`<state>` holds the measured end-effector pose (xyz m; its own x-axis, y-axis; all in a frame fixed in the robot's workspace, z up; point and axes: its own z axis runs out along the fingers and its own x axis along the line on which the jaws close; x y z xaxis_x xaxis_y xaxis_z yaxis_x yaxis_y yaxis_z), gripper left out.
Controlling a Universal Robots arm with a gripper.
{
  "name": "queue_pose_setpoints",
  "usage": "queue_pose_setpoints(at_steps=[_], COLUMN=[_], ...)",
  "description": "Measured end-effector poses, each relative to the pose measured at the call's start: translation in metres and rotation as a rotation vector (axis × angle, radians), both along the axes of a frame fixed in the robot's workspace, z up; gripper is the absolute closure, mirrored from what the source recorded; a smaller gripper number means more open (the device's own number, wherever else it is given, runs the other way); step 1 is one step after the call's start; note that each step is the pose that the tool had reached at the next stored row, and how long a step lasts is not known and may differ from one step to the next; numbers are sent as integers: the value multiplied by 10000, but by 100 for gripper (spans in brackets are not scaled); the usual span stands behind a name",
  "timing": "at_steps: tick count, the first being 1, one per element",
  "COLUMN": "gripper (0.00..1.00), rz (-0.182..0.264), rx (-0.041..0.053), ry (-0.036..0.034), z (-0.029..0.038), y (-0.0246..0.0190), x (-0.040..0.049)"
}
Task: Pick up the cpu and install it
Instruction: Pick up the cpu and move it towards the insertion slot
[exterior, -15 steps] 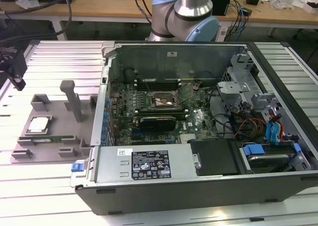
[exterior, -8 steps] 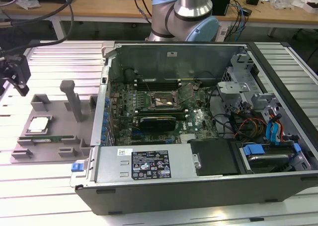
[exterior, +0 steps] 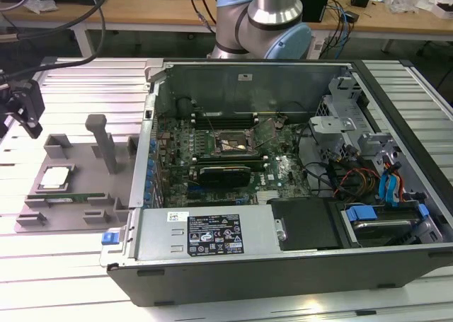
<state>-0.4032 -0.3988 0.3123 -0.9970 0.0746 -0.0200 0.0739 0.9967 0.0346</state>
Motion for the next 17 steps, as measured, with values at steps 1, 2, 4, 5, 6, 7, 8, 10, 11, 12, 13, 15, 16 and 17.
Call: queue_pose_setpoints(at_steps=[1,2,4,5,6,7,8,10,11,12,13,15,16,17], gripper=[40,40,40,40,40,40,40,40,40,40,40,40,40,40], rz=[0,0,0,0,0,0,0,0,0,0,0,0,0,0], rx=[0,0,0,0,0,0,0,0,0,0,0,0,0,0], ry=[0,0,-1,0,-1,0,0,-1,-1,0,-1,-1,-1,0], z=[-5,-8,-16,-19,-24,-28,-31,-50,-59,-65,-72,-86,-90,-95], y=[0,0,0,0,0,0,0,0,0,0,0,0,0,0], x=[0,0,0,0,0,0,0,0,0,0,0,0,0,0])
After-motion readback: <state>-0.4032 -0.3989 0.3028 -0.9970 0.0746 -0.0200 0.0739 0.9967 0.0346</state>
